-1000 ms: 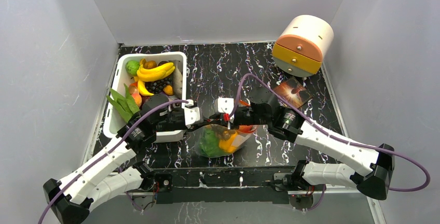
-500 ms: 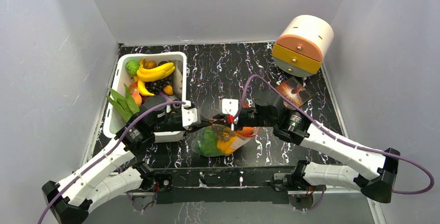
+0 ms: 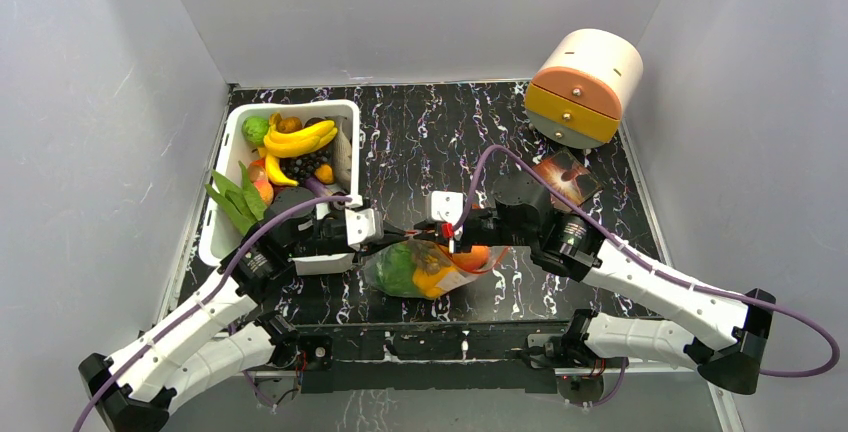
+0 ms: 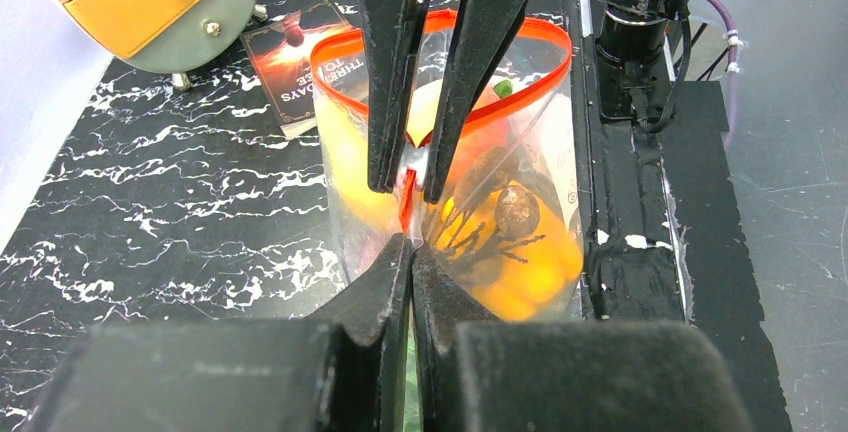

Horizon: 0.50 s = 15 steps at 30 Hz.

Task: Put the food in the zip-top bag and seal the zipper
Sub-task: Zip the zipper food storage bag at the center of the board.

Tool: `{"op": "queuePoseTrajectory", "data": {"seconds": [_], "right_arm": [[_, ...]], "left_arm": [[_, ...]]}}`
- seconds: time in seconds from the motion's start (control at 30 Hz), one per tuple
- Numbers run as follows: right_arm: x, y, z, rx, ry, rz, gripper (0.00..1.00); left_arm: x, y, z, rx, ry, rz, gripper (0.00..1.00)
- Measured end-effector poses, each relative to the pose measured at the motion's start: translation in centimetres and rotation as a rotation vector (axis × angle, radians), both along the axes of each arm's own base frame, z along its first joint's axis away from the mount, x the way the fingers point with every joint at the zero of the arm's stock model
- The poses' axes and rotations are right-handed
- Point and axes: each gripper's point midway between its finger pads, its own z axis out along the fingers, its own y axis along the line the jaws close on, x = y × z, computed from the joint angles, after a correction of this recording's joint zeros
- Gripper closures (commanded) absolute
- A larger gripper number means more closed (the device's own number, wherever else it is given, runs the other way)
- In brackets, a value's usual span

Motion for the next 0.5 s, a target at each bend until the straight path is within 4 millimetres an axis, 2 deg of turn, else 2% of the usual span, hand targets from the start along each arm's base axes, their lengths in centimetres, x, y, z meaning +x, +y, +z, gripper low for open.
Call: {"op": "queuePoseTrajectory", "data": {"seconds": [0.4,0.5], "right_arm": [[-0.30,-0.27,0.05,0.000,0.012,0.001,1.00],[-0.47,-0.48,0.43,0.010,0.008,0.001,1.00]], "left_arm": [[-0.08,0.20,0.46,-0.024,-0.003,0.017,1.00],[-0.18,0.18,0.84,-0.037,-0.009,0.016,0.82]]}}
